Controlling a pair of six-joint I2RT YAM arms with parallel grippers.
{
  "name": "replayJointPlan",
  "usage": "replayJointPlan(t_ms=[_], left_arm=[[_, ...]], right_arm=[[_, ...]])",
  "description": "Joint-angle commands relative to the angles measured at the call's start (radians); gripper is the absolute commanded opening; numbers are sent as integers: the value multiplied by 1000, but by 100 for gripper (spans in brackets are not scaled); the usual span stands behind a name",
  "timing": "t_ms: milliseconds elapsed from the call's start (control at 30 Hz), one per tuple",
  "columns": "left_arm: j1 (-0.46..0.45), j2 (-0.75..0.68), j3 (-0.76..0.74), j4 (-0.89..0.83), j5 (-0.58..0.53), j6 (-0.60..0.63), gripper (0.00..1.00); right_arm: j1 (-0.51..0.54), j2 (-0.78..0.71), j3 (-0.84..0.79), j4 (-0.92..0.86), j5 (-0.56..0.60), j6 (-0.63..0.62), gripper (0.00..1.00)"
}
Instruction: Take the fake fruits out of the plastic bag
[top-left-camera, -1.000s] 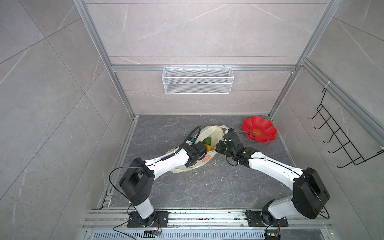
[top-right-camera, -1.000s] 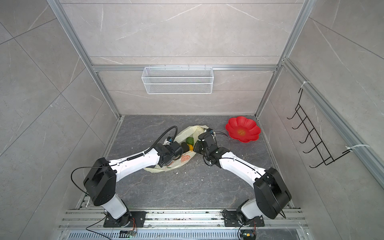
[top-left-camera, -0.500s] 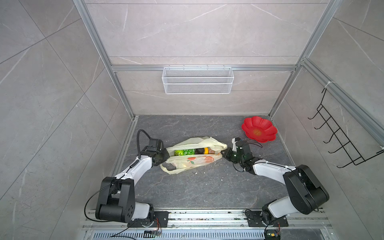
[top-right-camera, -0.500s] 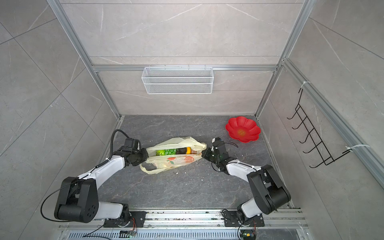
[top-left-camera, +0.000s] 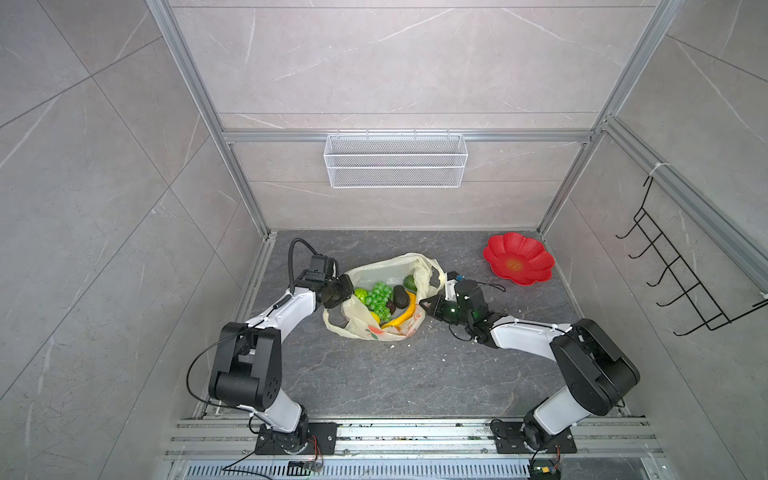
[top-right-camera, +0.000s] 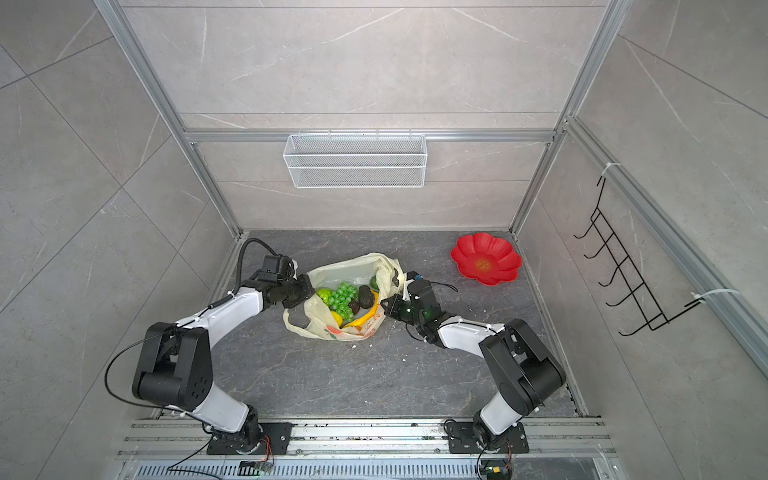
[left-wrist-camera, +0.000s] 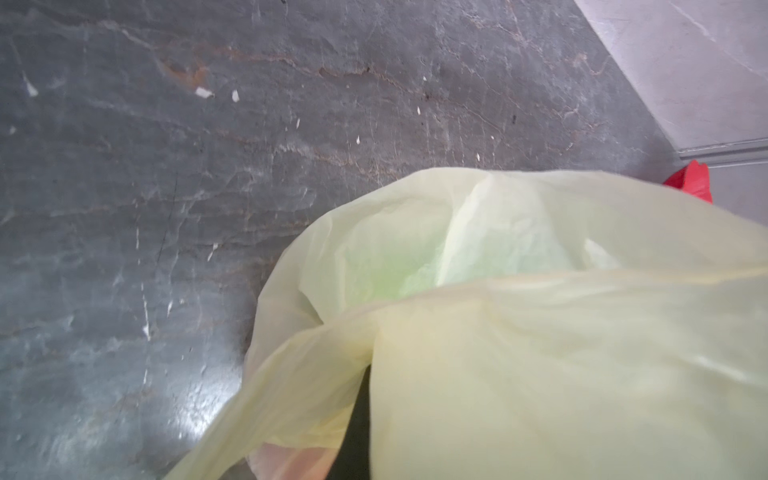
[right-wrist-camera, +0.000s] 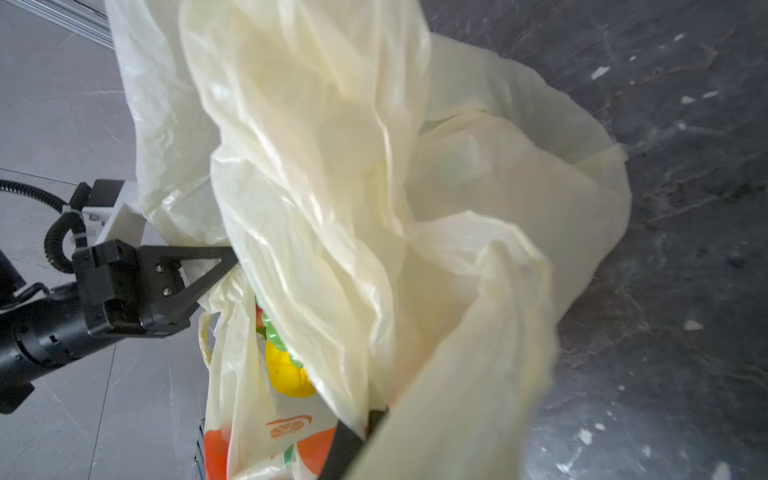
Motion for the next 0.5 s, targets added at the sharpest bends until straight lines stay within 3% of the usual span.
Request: replayJointPlan(t_ms=[0, 33, 133, 267, 367, 467], left_arm=[[4, 44, 77, -64, -34, 51, 9], [3, 43, 83, -75, -47, 53, 13], [-9, -3, 84, -124, -122, 44, 40], [-70, -108, 95, -259, -255, 28, 65], [-127, -195, 72, -322, -358, -15, 75], [-142, -263, 22, -346, -384, -81, 79]], right_arm=[[3, -42, 10, -50, 18, -37, 2], [7, -51, 9, -65, 24, -43, 4], [14, -89, 9, -130, 58, -61, 12], [51, -126, 36, -228, 126, -101, 14], [76, -125, 54, -269, 165, -117, 12], [88, -120, 55, -265, 181, -116, 10]])
